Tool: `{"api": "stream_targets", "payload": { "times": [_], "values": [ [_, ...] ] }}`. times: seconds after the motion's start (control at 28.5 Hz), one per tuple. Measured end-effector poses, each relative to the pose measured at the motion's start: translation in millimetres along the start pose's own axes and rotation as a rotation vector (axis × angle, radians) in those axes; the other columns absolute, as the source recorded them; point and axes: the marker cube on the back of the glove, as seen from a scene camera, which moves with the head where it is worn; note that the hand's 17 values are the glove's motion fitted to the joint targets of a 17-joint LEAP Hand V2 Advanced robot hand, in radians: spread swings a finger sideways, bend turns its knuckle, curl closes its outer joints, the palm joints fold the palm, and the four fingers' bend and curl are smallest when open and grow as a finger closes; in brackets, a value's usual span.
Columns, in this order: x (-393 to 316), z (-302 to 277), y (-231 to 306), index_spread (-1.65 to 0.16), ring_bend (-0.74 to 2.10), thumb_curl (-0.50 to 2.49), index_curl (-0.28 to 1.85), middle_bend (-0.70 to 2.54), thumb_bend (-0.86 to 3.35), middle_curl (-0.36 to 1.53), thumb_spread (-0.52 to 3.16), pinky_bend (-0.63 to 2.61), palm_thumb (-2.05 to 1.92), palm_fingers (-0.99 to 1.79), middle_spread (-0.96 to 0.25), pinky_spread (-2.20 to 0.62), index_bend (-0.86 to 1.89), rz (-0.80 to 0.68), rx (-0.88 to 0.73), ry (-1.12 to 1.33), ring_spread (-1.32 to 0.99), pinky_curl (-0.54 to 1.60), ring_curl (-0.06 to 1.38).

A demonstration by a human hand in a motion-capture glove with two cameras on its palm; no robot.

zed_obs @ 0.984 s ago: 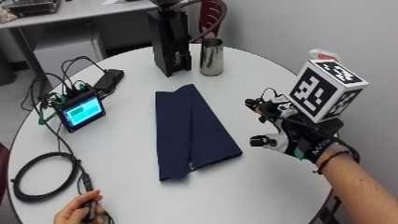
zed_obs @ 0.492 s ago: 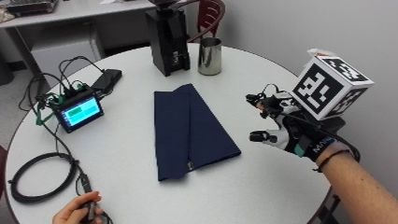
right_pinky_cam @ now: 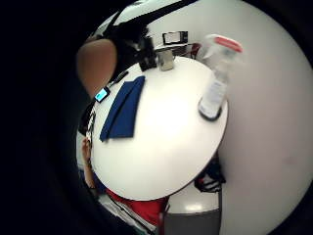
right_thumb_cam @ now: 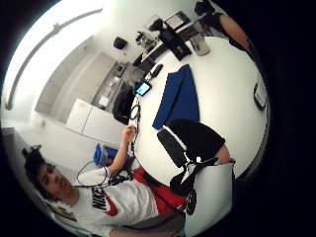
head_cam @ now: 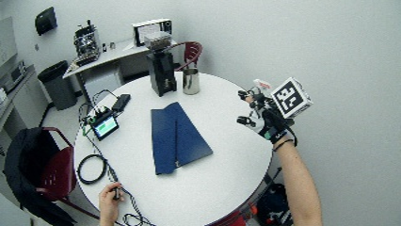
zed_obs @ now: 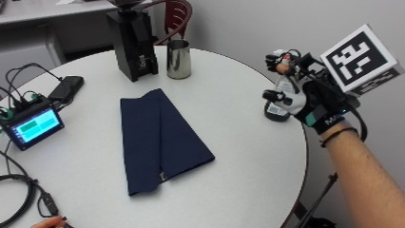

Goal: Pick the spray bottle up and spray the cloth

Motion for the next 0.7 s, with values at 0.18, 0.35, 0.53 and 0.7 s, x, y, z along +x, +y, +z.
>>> {"api": "stream_targets", "payload": {
  "times": [0.18, 0.35, 0.53, 0.7],
  "values": [
    [14.2, -16.3, -23.5, -0.37, 0.4, 0.26, 0.23, 0.3, -0.02, 0.35, 1.07, 0.33, 0.57, 0.6, -0.06, 0.23, 0.12, 0.023, 0.046, 0.004, 0.0, 0.31, 0.31],
    [40.8, -29.8, -41.5, -0.37, 0.42, 0.27, 0.21, 0.31, -0.01, 0.36, 1.05, 0.33, 0.6, 0.62, -0.06, 0.23, 0.09, 0.065, 0.15, -0.026, -0.01, 0.32, 0.32],
    [79.0, -36.4, -47.7, -0.36, 0.43, 0.28, 0.19, 0.32, -0.01, 0.37, 1.02, 0.36, 0.63, 0.62, -0.07, 0.21, 0.06, 0.193, 0.219, -0.148, -0.01, 0.33, 0.33],
    [110.3, -11.7, -33.7, -0.36, 0.45, 0.29, 0.16, 0.33, -0.02, 0.38, 0.99, 0.42, 0.64, 0.61, -0.07, 0.19, 0.04, 0.321, 0.167, -0.325, -0.02, 0.35, 0.34]
  ]
}}
